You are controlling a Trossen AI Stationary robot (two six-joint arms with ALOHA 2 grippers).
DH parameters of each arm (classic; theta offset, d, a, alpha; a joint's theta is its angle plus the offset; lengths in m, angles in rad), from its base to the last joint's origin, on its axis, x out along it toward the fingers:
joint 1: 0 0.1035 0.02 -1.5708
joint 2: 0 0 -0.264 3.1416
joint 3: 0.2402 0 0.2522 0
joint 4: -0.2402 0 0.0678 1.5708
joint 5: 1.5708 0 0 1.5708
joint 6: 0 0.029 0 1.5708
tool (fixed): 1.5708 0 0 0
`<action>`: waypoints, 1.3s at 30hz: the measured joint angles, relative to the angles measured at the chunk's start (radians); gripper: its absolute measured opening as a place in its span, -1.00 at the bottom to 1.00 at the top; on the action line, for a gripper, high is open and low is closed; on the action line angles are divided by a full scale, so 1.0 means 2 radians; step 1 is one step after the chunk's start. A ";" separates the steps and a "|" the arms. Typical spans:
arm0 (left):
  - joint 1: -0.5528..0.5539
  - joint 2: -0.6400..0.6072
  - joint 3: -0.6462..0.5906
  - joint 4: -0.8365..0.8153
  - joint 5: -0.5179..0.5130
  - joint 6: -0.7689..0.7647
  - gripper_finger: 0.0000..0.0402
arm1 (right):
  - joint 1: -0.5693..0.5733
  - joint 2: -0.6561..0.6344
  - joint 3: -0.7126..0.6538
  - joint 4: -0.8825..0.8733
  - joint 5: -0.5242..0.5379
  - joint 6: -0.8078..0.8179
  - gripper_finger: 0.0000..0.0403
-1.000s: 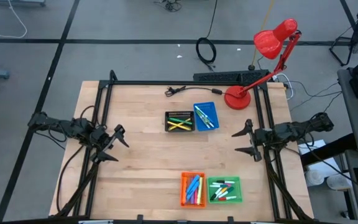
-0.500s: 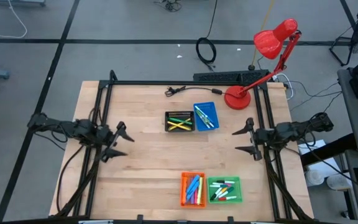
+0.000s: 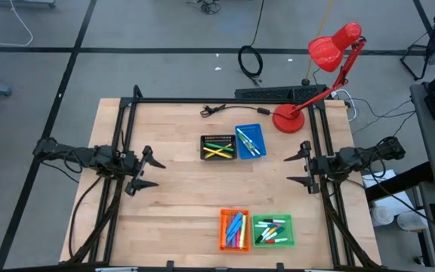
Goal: Pick & Place Markers
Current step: Return to Home Position
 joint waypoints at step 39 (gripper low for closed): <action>0.000 0.000 0.000 0.001 0.000 -0.001 0.57 | 0.000 0.012 -0.075 0.082 -0.001 0.012 0.38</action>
